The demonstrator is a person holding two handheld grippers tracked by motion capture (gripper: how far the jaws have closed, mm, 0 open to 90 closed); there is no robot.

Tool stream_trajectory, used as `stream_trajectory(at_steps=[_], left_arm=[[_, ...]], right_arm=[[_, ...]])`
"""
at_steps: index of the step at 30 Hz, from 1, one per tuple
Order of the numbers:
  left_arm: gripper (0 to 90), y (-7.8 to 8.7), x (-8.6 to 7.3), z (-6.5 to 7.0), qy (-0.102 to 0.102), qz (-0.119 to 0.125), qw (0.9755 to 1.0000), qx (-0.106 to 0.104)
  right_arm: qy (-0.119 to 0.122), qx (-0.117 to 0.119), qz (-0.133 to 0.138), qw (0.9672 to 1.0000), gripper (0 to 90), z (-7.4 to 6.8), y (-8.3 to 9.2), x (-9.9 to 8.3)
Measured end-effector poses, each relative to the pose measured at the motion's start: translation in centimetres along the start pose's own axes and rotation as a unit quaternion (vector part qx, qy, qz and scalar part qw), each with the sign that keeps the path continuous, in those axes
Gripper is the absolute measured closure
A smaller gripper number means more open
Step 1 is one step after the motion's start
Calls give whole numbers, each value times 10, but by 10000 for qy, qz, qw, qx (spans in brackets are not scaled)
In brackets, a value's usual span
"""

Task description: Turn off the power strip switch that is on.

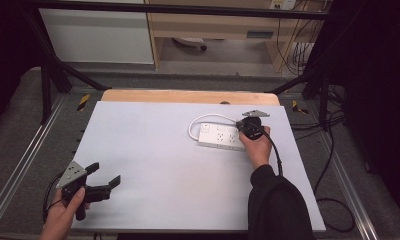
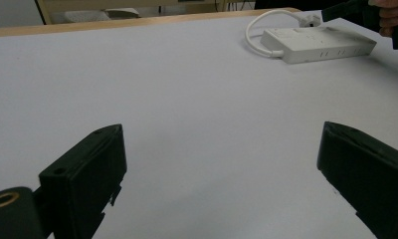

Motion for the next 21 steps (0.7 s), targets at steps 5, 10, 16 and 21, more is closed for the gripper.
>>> stream_trajectory(at_steps=[5, 10, 16, 21], left_arm=[[52, 0, 0, 0, 0, -5, 10000, -5], [51, 0, -1, 0, -3, -20, 10000, 3], [52, 0, -1, 0, -5, -21, 10000, 3], [52, 0, -1, 0, -6, -28, 10000, -1]], right_arm=[[-8, -6, -26, 10000, 900, -2, -2, -1], [10, -13, -59, 10000, 900, -2, -3, -3], [2, 8, -58, 10000, 900, -4, -5, -4], [5, 10, -77, 10000, 900, -4, -5, -5]])
Point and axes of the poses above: each handheld gripper's, and its own axes: y roughly backward along the jaws, x roughly out of its top, z roughly to its right, the point moved 9 cm from there along -y, roughly forward along the jaws, and after that the axes turned 4 degrees about -y, right-handed, at the moved point
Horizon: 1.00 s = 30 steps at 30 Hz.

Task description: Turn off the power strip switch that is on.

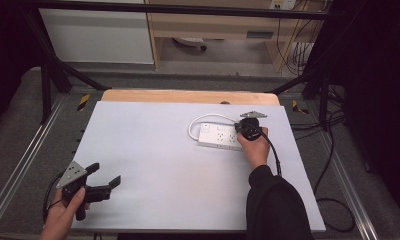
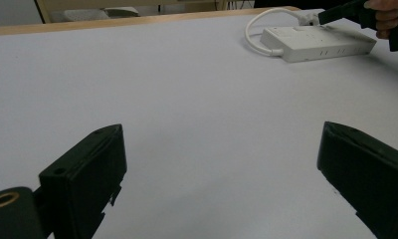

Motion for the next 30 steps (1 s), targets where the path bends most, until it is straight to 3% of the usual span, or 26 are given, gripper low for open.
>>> stream_trajectory(at_steps=[30], left_arm=[[52, 0, 0, 1, -17, -2, 10000, -10]], right_arm=[[115, -25, 108, 9999, 900, -4, -1, -3]])
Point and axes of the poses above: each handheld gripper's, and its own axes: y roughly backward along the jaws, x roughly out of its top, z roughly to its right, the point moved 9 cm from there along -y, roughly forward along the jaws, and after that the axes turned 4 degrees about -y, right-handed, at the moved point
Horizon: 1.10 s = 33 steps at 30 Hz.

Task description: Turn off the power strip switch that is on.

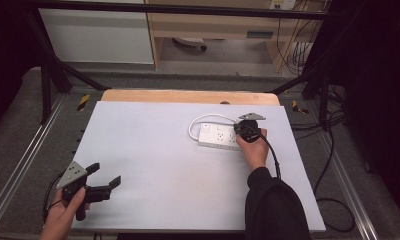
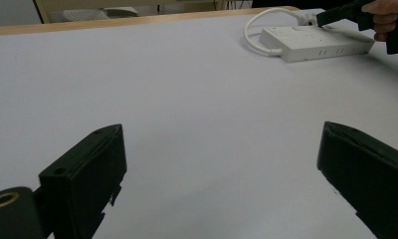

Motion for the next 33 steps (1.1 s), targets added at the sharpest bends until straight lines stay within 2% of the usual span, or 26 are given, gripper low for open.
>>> stream_trajectory(at_steps=[4, 11, 20, 27, 29, 33], left_arm=[[52, 0, 0, 0, 4, 4, 10000, -8], [52, 0, 0, 1, 2, -1, 10000, -11], [52, 0, 0, 1, 2, -15, 10000, -21], [52, -1, -1, 1, -26, -35, 10000, -10], [52, -1, -1, 1, -21, -35, 10000, -9], [52, -1, -1, 1, -32, -47, 10000, -12]], right_arm=[[62, -25, 17, 10000, 900, -1, 0, 0], [-36, 12, 48, 10000, 900, -1, 0, -1], [-39, 27, 124, 9999, 900, 0, 0, -2], [-129, -22, 135, 9998, 900, 1, 0, -4], [-222, -66, 174, 9996, 900, 4, 0, -5], [-157, -17, 133, 9998, 900, 5, 2, -6]])
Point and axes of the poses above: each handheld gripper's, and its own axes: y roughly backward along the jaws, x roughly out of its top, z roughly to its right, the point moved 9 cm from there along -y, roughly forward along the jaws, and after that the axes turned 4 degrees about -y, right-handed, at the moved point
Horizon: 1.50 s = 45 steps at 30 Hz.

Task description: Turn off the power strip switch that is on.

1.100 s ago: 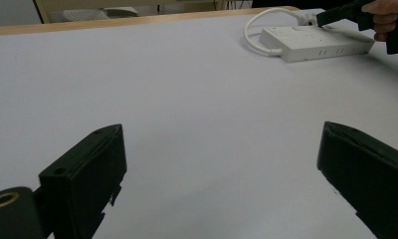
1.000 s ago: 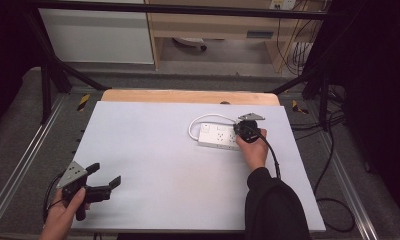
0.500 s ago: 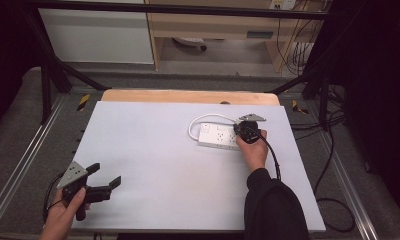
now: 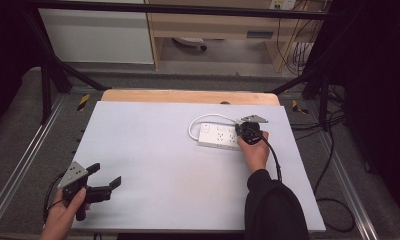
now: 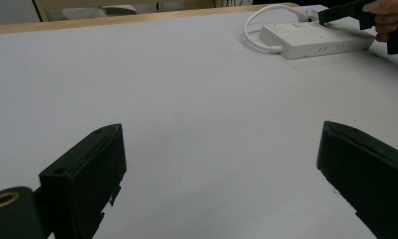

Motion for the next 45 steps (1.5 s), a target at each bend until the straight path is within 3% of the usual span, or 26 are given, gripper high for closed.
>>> stream_trajectory(at_steps=[30, 41, 45], left_arm=[[52, 1, 0, 0, -3, 9, 10000, 3], [52, 0, 0, 1, -33, 8, 10000, -13], [52, 1, -1, -1, -64, -8, 10000, 36]], right_arm=[[-110, -51, 8, 9999, 900, 1, 0, 1], [-87, 79, 214, 9997, 900, -3, 8, 10], [-100, 187, 271, 9994, 819, -6, 12, 13]])
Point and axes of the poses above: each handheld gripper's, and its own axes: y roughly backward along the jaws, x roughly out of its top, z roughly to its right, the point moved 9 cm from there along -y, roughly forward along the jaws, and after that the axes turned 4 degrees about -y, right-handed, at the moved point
